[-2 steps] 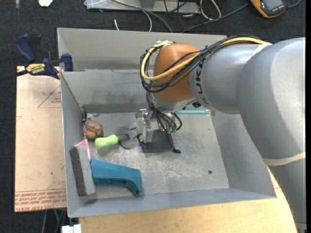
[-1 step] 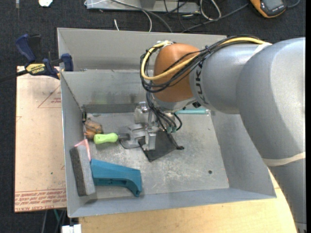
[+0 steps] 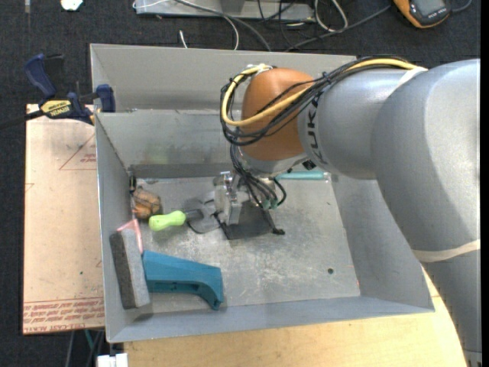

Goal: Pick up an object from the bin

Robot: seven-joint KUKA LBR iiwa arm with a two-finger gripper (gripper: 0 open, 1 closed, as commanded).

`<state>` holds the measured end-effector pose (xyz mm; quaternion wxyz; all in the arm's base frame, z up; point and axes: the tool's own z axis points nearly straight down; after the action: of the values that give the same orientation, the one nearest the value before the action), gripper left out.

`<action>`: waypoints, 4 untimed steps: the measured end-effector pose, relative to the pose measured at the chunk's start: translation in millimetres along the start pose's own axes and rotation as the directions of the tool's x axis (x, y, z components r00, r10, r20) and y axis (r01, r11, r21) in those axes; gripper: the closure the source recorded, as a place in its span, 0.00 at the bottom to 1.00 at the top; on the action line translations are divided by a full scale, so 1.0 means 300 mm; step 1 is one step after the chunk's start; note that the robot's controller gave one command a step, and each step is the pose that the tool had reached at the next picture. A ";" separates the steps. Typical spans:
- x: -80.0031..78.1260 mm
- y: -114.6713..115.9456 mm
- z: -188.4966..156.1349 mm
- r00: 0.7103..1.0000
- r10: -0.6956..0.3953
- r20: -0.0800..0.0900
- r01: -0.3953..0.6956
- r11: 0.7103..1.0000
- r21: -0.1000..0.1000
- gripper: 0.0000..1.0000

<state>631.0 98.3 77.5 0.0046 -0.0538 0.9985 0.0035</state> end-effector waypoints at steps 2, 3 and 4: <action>0.000 0.000 0.000 1.000 0.000 0.000 0.000 1.000 0.000 1.00; 0.000 -0.001 0.000 1.000 -0.001 0.000 0.001 1.000 0.000 1.00; 0.029 -0.076 0.021 0.999 -0.043 0.005 0.043 0.999 -0.001 0.00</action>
Offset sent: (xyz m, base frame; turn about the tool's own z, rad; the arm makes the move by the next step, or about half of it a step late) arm 0.0000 0.0000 0.0000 0.0000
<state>624.9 74.8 70.8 0.0070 -0.0750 0.9971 0.0042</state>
